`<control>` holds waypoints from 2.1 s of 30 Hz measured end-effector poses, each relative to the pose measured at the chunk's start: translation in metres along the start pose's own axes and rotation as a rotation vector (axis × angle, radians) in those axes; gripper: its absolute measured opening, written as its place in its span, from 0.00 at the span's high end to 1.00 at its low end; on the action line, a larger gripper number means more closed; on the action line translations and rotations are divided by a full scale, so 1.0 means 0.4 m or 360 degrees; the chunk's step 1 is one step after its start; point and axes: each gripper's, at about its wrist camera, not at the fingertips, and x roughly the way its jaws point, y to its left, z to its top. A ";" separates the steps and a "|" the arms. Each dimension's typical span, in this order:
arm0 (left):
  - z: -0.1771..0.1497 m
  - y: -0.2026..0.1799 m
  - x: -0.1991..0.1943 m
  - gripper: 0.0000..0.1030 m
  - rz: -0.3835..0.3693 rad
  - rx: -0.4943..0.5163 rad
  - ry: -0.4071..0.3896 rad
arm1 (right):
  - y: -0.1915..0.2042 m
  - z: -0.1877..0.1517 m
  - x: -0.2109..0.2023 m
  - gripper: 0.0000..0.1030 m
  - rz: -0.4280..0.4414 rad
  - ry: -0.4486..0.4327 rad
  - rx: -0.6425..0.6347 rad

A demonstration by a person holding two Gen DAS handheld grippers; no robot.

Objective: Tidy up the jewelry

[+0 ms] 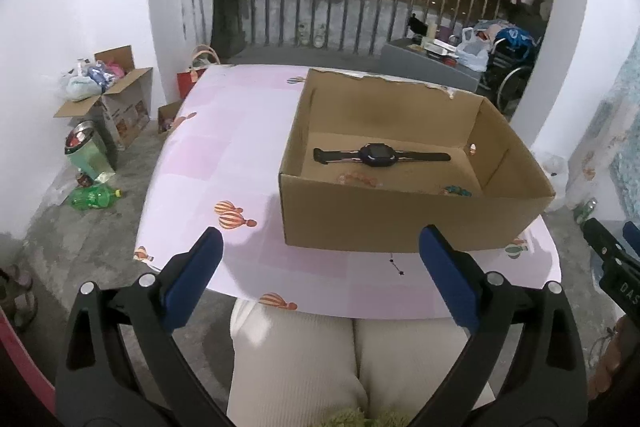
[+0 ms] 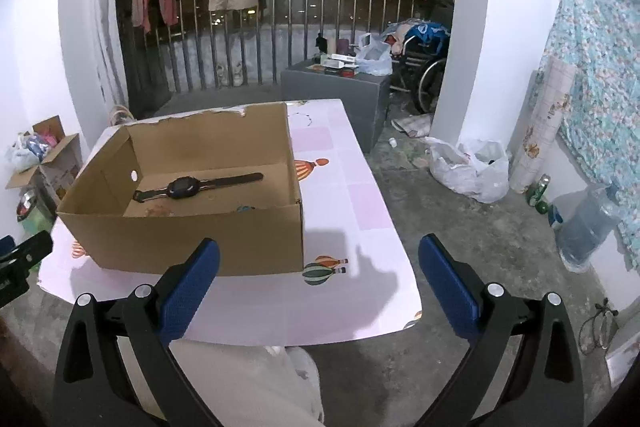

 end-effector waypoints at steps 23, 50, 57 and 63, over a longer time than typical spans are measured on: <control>0.021 0.014 0.054 0.08 0.0222 -0.0073 0.0150 | 0.060 0.011 0.075 0.06 0.0131 0.0251 -0.0091; 0.020 0.016 0.079 0.08 0.0277 -0.0008 0.0229 | 0.077 0.011 0.077 0.06 0.0187 0.0305 -0.0101; 0.019 0.015 0.078 0.08 0.0270 -0.0007 0.0238 | 0.076 0.010 0.080 0.06 0.0165 0.0311 -0.0104; 0.018 0.012 0.081 0.08 0.0254 0.0000 0.0249 | 0.067 0.013 0.082 0.06 0.0149 0.0304 -0.0098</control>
